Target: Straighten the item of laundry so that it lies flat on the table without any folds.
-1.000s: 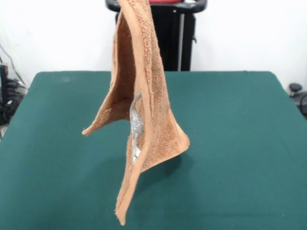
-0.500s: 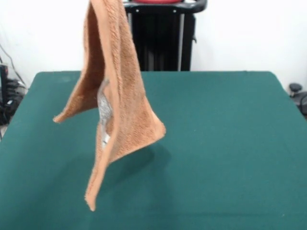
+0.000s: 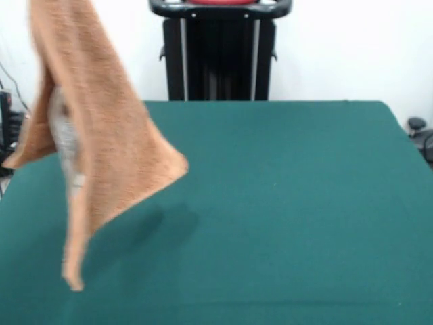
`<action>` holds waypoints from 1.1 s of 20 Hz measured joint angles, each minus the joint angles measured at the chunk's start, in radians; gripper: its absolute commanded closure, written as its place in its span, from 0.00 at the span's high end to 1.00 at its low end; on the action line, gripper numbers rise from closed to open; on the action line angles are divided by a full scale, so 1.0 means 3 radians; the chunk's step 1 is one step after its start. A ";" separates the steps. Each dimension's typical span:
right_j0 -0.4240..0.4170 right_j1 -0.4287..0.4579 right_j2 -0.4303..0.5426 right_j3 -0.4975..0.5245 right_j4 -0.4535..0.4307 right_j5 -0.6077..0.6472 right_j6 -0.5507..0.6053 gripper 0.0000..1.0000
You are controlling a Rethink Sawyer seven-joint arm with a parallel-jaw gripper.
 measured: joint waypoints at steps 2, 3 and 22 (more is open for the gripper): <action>-0.0001 -0.0066 -0.0001 -0.0082 -0.0181 0.0007 0.0000 0.00; -0.0001 -0.0103 -0.0005 -0.0110 -0.0261 0.0008 0.0000 0.00; -0.0005 -0.1117 -0.0294 0.0306 -0.0832 -0.0802 0.0000 0.00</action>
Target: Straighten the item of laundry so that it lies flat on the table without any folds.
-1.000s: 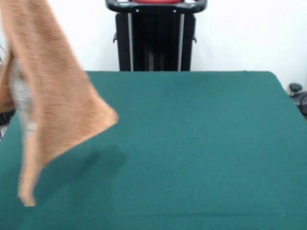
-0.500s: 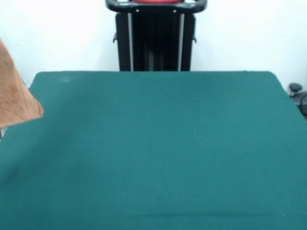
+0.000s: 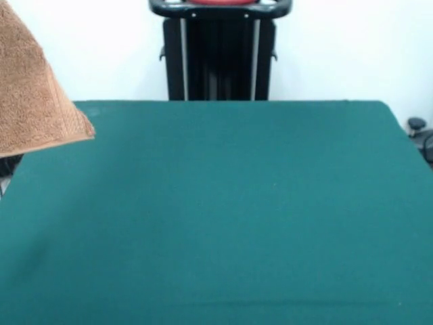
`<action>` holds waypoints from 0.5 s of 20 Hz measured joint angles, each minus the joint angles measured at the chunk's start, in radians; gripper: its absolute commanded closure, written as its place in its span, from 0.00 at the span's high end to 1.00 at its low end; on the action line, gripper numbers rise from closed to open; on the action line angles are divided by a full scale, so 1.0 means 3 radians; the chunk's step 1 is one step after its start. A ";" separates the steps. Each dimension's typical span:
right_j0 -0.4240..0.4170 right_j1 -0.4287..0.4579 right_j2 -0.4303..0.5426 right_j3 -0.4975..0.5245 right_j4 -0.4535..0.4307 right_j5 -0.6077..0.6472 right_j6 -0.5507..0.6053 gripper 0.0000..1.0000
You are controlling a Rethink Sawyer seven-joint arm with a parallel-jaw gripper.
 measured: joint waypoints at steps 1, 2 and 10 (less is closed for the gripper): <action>0.0014 -0.0016 -0.0017 0.0025 -0.0015 -0.0032 0.0000 0.00; 0.0051 -0.0052 -0.0059 0.0095 -0.0059 -0.0120 0.0000 0.00; 0.0282 -0.0132 -0.0324 0.0412 -0.0292 -0.0547 0.0000 0.00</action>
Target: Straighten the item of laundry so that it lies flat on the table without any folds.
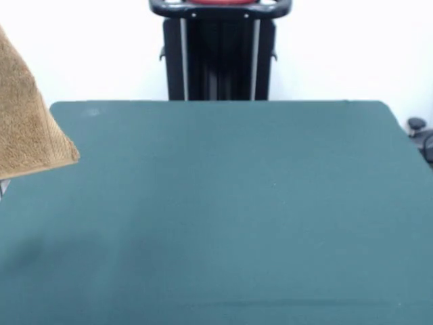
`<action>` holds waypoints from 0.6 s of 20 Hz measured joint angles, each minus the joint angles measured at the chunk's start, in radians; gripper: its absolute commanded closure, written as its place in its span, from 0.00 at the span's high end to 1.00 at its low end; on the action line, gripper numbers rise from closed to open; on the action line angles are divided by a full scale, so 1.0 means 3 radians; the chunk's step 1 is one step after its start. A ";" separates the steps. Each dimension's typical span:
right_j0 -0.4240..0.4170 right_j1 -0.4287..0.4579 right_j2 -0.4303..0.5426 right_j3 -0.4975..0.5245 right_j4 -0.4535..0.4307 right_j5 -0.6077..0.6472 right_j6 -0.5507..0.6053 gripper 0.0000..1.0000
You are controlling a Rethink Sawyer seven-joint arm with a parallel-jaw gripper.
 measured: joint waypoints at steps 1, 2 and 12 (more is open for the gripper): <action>0.0023 -0.0004 -0.0030 0.0034 -0.0021 -0.0042 0.0000 0.00; 0.0035 -0.0006 -0.0045 0.0050 -0.0032 -0.0065 0.0000 0.00; 0.0519 0.0001 -0.0637 0.0467 -0.0382 -0.0732 0.0095 0.00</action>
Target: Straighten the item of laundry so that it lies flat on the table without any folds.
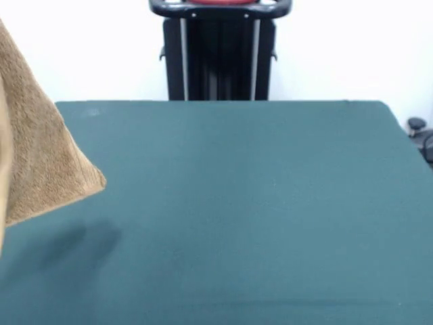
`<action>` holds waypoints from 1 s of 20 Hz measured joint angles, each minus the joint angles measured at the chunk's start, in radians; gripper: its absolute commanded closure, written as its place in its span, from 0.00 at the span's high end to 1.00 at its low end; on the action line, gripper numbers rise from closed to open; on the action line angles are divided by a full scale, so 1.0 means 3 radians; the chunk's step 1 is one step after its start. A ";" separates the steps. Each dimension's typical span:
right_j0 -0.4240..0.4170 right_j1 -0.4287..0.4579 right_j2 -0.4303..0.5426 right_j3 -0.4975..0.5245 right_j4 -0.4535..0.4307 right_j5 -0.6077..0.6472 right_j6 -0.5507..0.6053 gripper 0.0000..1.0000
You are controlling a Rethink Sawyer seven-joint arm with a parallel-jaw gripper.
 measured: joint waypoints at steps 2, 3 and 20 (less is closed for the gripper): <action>0.0140 0.0011 -0.0144 0.0062 -0.0081 -0.0111 0.0084 0.00; 0.0215 0.0020 -0.0217 0.0091 -0.0121 -0.0158 0.0139 0.00; 0.1519 0.0286 -0.1229 0.0315 -0.0260 -0.0384 0.1539 0.00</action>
